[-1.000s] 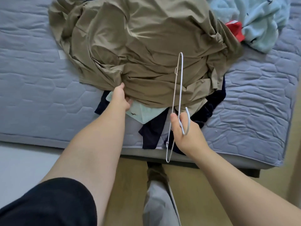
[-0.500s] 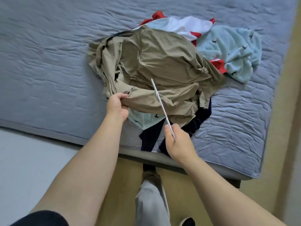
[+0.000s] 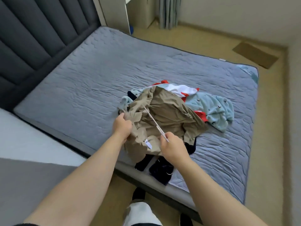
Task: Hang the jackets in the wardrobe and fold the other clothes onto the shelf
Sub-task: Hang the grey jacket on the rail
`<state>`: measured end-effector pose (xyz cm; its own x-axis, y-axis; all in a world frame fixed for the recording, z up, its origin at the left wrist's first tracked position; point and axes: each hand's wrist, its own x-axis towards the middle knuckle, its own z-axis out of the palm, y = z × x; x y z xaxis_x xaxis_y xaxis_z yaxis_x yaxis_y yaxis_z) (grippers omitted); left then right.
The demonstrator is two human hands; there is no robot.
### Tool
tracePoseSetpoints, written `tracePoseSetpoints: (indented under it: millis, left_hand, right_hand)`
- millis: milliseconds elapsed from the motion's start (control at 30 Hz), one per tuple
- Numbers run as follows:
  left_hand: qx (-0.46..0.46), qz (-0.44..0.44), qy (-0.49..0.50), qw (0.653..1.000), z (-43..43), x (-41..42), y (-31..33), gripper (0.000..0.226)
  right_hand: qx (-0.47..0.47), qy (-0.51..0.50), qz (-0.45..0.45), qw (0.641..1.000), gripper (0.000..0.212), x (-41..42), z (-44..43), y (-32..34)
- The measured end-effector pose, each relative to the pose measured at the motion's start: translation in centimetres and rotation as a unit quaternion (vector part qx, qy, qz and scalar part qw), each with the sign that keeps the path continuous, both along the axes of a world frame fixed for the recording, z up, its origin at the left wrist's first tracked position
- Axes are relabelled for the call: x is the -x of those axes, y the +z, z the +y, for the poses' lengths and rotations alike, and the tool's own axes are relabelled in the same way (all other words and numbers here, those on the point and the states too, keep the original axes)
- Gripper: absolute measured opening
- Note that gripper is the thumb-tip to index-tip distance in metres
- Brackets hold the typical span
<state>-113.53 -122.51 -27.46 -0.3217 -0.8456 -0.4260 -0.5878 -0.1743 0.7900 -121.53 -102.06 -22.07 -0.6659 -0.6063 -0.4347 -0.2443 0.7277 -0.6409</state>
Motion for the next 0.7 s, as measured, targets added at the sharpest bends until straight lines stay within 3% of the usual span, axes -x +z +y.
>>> tracePoseSetpoints:
  millis: [100,167,233,300,367,433,500,600,700]
  left_hand:
    - [0.149,-0.027,-0.04,0.988,3.7,-3.1,3.9,0.007]
    - [0.206,-0.019,-0.013,0.978,5.8,-4.9,7.4,0.016]
    - [0.221,-0.036,0.02,0.974,8.0,-7.1,10.8,0.004]
    - [0.236,-0.03,0.045,0.97,10.0,-9.1,13.8,0.024]
    - [0.231,-0.008,0.067,0.971,12.2,-11.1,16.7,0.005]
    - [0.208,0.013,0.082,0.974,14.2,-13.2,18.9,0.042]
    - [0.197,0.045,0.102,0.974,16.6,-15.5,21.3,0.059]
    - [0.201,0.116,0.124,0.965,20.3,-19.3,24.5,0.064]
    - [0.202,0.23,0.136,0.942,24.4,-23.2,27.6,0.054]
  right_hand:
    - [0.011,0.051,0.013,0.999,0.03,-1.5,3.2,2.1]
    - [0.029,0.101,0.028,0.994,0.03,-2.9,5.6,3.3]
    - [0.046,0.129,0.04,0.99,0.03,-4.6,8.1,4.7]
    - [0.07,0.126,0.032,0.989,0.03,-6.1,10.5,6.2]
    - [0.109,0.122,0.026,0.986,0.029,-7.3,12.7,7.6]
    - [0.131,0.153,0.048,0.978,0.024,-8.8,14.5,9.1]
    - [0.155,0.159,0.044,0.974,0.021,-10.7,16.2,10.5]
    - [0.189,0.172,0.033,0.966,0.024,-14.5,18.4,12.3]
    - [0.245,0.166,0.068,0.953,0.035,-18.3,20.4,13.3]
